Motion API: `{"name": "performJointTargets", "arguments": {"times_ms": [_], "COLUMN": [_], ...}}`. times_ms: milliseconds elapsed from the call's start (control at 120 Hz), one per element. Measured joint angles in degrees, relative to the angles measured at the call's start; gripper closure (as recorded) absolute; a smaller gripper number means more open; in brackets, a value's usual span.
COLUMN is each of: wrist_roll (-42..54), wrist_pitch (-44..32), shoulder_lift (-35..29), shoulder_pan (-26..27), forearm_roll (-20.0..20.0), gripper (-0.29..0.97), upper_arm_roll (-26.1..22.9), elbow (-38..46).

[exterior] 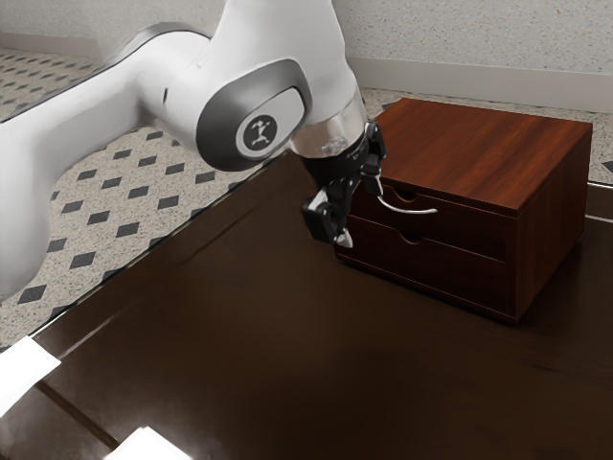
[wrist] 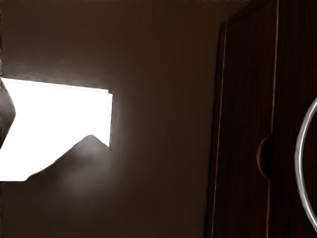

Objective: Pull the drawer handle with one arm to open the drawer

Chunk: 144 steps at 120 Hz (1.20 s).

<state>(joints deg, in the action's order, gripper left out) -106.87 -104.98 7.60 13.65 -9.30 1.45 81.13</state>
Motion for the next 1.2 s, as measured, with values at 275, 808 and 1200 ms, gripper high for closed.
{"name": "performJointTargets", "arguments": {"times_ms": [275, 808, 1200], "wrist_roll": [-8.9, -15.1, -15.3], "wrist_pitch": [-7.5, -20.2, -21.9], "shoulder_lift": [1.3, 8.5, 10.2], "shoulder_pan": [-0.7, -3.3, -4.3], "forearm_roll": [-0.9, -3.0, -2.9], "gripper": [0.11, 0.13, 0.14], "upper_arm_roll": [-0.1, 0.3, 0.4], "elbow": [4.0, 0.3, 2.3]}}
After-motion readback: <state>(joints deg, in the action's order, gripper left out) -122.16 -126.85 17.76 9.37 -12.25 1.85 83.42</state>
